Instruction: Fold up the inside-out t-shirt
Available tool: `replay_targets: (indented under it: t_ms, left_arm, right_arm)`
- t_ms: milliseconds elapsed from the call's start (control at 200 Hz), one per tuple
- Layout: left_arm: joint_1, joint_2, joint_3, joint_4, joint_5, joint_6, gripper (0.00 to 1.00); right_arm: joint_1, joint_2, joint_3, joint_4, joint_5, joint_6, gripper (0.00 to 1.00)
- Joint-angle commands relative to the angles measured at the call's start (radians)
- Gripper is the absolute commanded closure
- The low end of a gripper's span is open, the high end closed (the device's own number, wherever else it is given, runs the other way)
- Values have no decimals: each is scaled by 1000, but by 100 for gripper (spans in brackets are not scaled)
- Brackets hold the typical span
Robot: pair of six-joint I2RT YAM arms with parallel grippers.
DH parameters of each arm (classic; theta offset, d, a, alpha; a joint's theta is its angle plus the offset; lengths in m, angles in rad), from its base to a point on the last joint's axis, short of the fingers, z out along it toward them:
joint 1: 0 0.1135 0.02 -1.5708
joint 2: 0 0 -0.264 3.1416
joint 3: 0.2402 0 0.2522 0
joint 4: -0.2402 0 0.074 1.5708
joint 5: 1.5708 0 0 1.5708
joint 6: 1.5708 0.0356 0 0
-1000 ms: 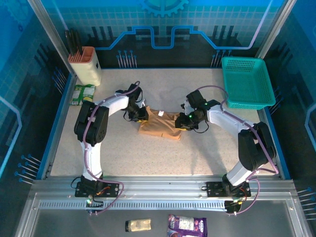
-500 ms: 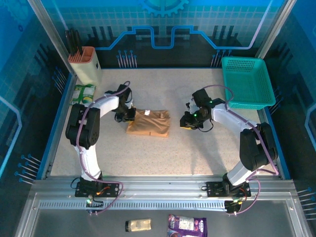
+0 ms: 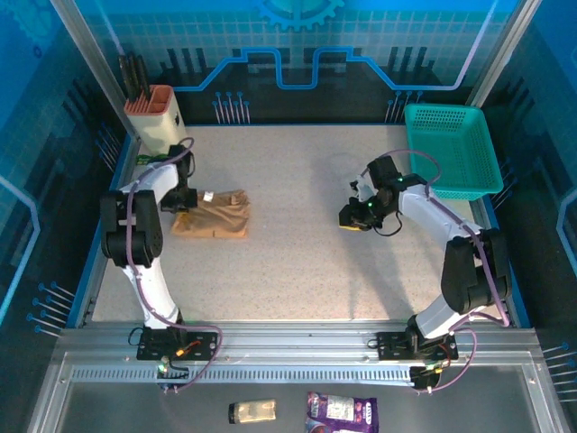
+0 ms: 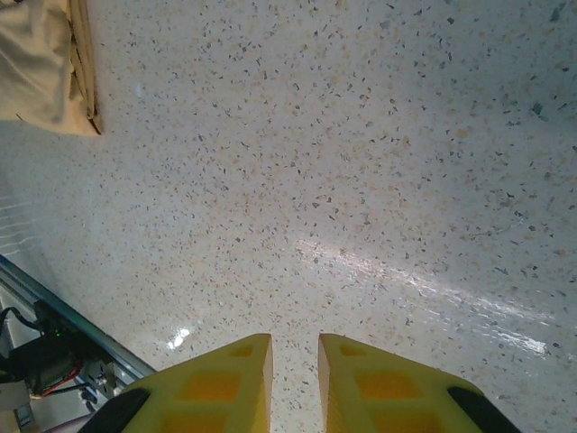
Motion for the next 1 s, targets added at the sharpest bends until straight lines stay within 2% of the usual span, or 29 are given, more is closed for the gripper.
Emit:
replay_targets:
  t_ms: [0, 215, 365, 495, 570, 745, 881, 996]
  left_arm:
    - [-4, 57, 140, -18, -1, 92, 100]
    - [-5, 310, 522, -110, 138, 94, 100]
    - [3, 508, 819, -227, 164, 75, 100]
    - [40, 655, 1045, -376, 149, -17, 99]
    - [73, 660, 1039, -386, 156, -86, 99]
    - [130, 559, 871, -317, 184, -182, 96]
    - [141, 509, 782, -278, 198, -195, 93]
    - [145, 508, 777, -267, 219, -192, 91]
  right_arm:
    - [-30, -24, 3, -22, -53, -39, 79]
    - [-74, -48, -19, -16, -55, -39, 78]
    - [-91, -65, -27, -21, -42, -27, 79]
    - [-91, -76, -35, -16, -35, -4, 79]
    - [-89, -83, -37, -16, -30, 9, 79]
    - [-72, -92, -29, -22, -19, 24, 79]
    - [-54, -99, -22, -28, -9, 32, 79]
    - [-42, -114, -21, -35, -1, 35, 79]
